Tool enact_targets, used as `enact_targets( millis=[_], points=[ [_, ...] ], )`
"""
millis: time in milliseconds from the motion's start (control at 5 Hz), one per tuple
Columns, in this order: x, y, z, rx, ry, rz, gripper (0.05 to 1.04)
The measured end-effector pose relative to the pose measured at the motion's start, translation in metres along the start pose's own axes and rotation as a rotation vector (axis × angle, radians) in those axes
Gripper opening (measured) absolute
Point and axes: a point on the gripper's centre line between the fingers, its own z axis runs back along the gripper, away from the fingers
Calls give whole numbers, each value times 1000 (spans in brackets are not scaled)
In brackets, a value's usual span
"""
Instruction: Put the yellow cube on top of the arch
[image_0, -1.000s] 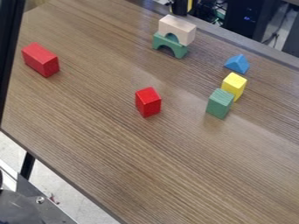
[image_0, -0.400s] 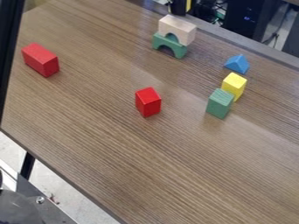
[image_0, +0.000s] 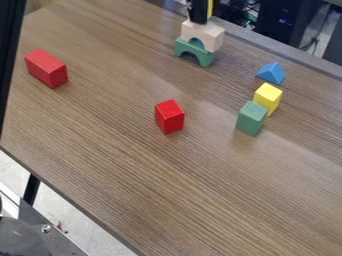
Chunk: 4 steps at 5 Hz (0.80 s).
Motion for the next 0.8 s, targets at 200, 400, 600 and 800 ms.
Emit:
enact_targets(
  millis=[200, 400, 600, 800],
  points=[
    [-1, 1, 12, -26, -4, -3, 591],
    [-1, 3, 11, -21, -4, -4, 663],
    [-2, 3, 17, -7, -2, -20, 946],
    [-2, 4, 19, 2, 0, -33, 1001]
  ],
)
